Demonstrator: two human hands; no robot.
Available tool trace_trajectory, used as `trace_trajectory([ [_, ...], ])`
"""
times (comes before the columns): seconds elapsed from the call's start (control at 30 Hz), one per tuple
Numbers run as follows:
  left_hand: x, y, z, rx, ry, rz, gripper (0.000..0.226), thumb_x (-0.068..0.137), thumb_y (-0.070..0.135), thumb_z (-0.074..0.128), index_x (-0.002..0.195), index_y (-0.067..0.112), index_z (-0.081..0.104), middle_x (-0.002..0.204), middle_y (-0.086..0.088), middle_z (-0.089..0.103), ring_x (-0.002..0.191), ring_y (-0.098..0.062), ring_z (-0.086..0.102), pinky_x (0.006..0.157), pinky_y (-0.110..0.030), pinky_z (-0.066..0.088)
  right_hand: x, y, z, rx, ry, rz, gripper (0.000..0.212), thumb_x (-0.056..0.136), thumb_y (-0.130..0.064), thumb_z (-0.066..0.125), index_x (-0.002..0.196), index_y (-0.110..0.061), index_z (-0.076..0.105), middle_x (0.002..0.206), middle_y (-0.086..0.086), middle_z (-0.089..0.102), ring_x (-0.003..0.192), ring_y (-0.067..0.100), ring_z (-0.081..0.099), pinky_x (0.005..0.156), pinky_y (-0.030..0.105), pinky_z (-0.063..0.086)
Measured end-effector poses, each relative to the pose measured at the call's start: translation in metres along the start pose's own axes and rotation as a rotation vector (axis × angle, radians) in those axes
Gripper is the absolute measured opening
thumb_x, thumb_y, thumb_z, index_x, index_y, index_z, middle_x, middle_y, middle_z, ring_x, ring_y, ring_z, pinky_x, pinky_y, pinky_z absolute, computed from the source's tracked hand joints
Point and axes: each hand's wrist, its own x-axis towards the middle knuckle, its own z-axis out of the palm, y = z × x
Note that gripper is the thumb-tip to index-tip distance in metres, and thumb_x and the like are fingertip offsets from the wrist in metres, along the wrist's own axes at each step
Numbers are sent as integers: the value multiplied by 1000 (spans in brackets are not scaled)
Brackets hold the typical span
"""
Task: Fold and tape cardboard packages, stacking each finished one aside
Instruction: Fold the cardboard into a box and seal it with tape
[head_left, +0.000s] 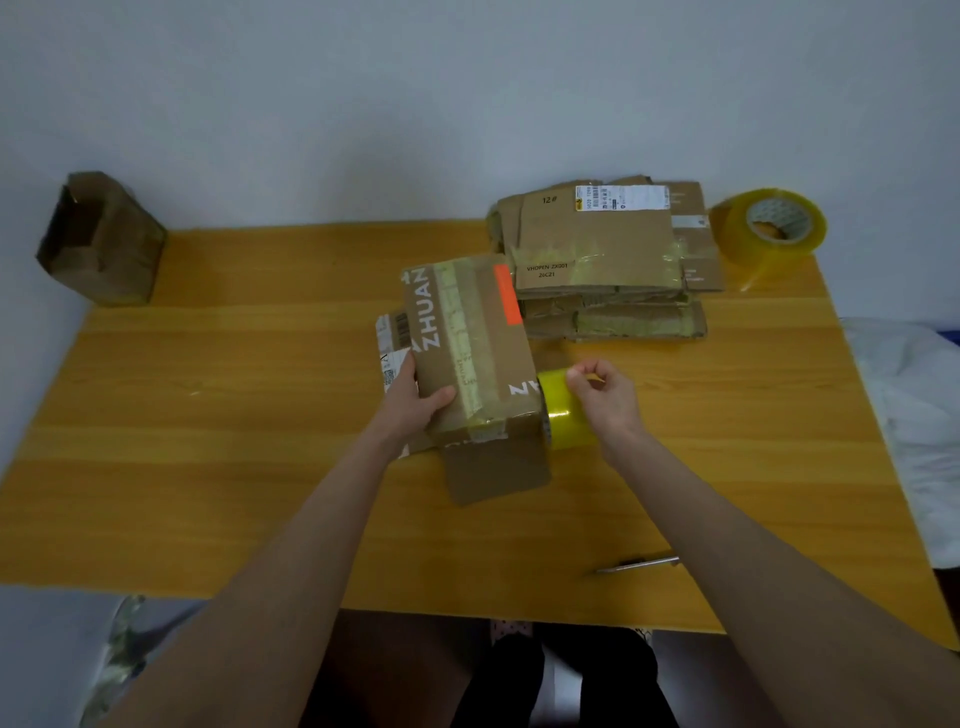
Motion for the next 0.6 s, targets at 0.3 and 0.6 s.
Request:
trace_trajectory([
  [0.3, -7, 12, 6, 437, 323, 182, 64, 93, 18, 59, 149, 15, 28, 148, -8, 33, 135, -25, 34, 111, -41, 34, -8, -18, -3, -114, 11, -97, 8, 95, -20, 57, 88, -17, 55, 74, -9, 52, 65, 5, 44, 56, 24, 34],
  [0.6, -1, 10, 14, 285, 196, 36, 86, 86, 23, 68, 152, 18, 13, 146, -7, 42, 129, -31, 45, 105, -49, 40, -2, -33, -5, -217, 8, -114, 8, 98, -20, 53, 90, -19, 55, 73, -7, 52, 70, 13, 48, 65, 26, 40],
])
